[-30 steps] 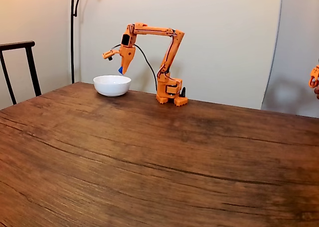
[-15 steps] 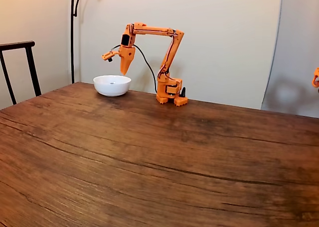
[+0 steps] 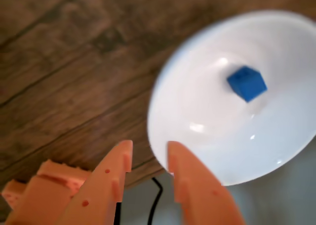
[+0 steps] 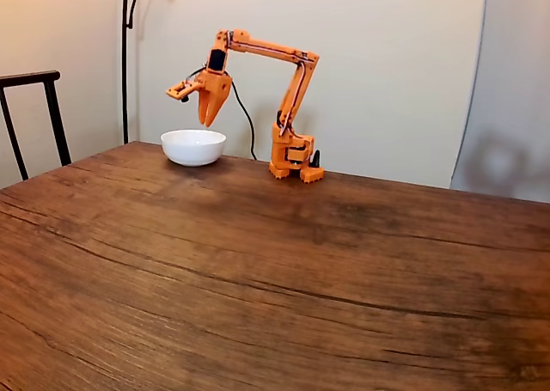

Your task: Grasp the cube and drop it in the bowl

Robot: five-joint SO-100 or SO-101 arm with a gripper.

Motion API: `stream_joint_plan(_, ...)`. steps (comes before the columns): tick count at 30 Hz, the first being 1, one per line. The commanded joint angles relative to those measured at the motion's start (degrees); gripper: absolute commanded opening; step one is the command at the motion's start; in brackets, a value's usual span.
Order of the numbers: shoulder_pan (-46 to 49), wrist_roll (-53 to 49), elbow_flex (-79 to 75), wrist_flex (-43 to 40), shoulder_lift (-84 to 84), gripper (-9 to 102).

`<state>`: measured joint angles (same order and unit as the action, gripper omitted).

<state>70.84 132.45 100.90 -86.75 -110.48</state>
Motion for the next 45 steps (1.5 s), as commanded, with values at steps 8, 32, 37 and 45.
stream_joint_plan(8,-18.1,-9.0,-8.3,-2.4,-1.4,-1)
stream_joint_plan(32,-48.4,-18.3,8.6,-7.6,-42.7,-1)
stream_joint_plan(37,-56.6,-22.1,16.3,-9.9,-57.0,-1)
stream_joint_plan(45,-64.2,-26.3,30.0,-9.1,-79.1,-1)
